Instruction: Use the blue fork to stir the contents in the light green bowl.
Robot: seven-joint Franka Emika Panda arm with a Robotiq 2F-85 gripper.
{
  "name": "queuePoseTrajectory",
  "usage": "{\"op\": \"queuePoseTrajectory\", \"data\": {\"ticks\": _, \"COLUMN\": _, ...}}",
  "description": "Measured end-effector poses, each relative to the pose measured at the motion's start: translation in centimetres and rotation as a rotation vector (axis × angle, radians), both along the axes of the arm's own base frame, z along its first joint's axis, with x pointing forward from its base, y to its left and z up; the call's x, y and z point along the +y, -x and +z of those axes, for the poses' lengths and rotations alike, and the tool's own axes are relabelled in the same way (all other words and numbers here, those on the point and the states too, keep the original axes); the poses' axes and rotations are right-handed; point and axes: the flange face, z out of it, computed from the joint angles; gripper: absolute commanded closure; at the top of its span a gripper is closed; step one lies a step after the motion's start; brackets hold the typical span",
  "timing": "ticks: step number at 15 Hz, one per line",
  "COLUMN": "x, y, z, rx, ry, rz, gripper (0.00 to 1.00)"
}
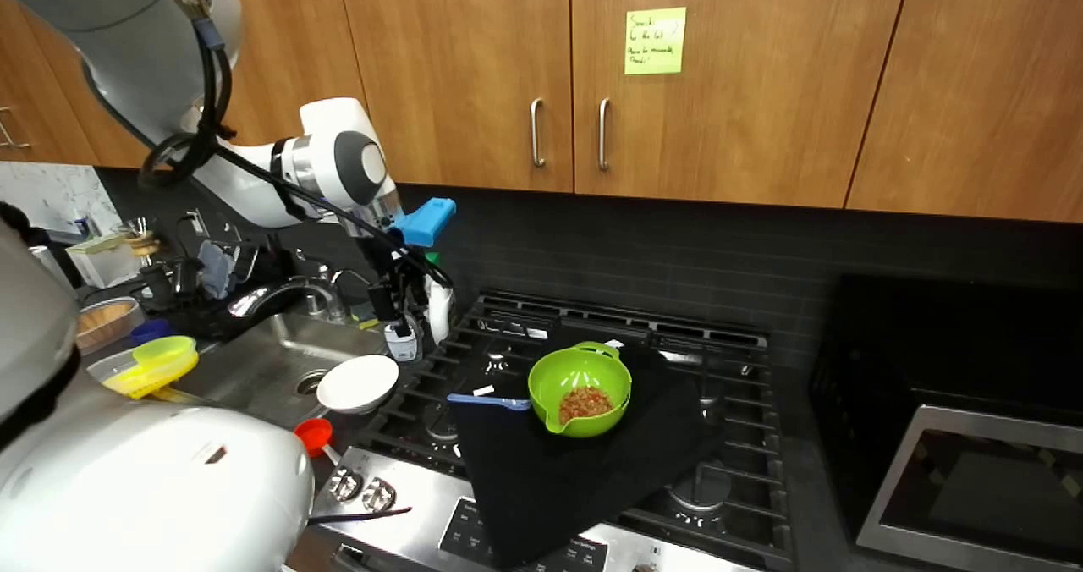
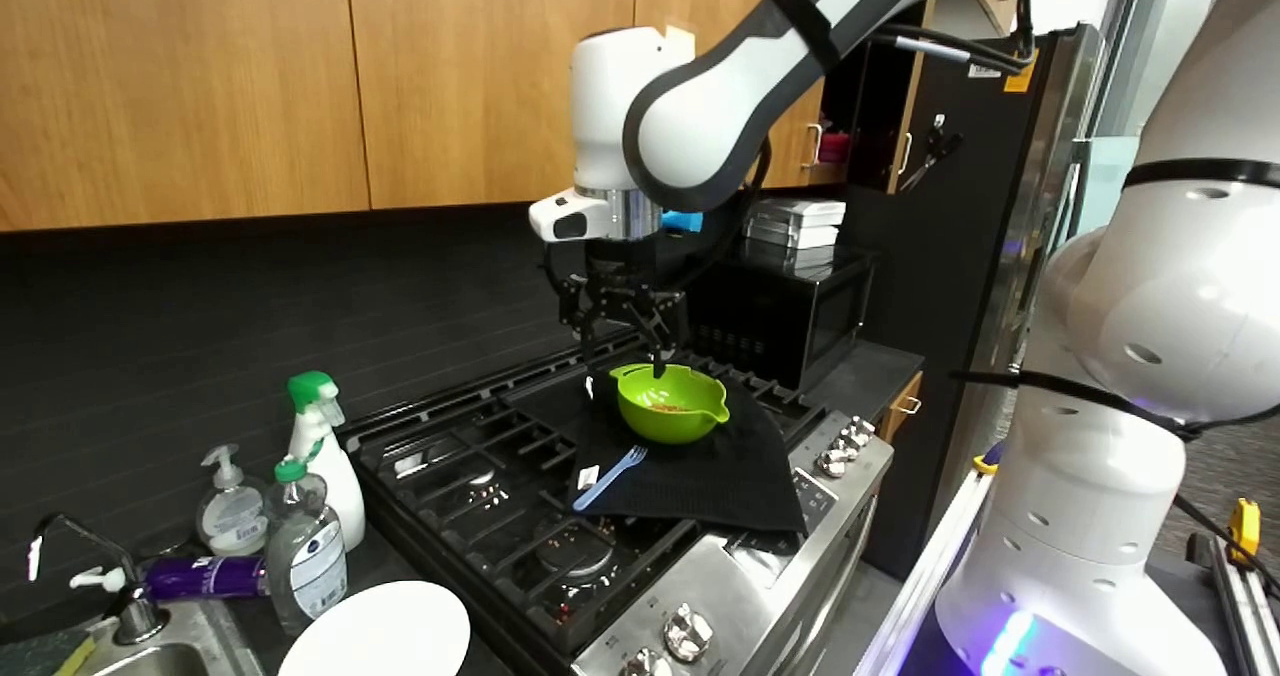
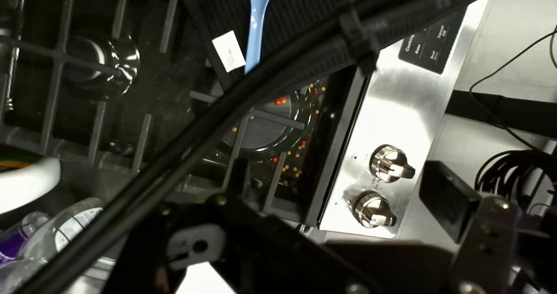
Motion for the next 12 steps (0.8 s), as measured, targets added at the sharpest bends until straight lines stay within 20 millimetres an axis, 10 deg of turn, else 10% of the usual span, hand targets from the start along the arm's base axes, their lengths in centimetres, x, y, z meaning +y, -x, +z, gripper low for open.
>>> {"op": "queuePoseTrajectory", "data": {"ticks": 12, "x": 2.2, "y": 0.0, "z": -2.4, "rx": 0.038, "ry": -0.019, "rz": 0.059, "gripper": 0.00}}
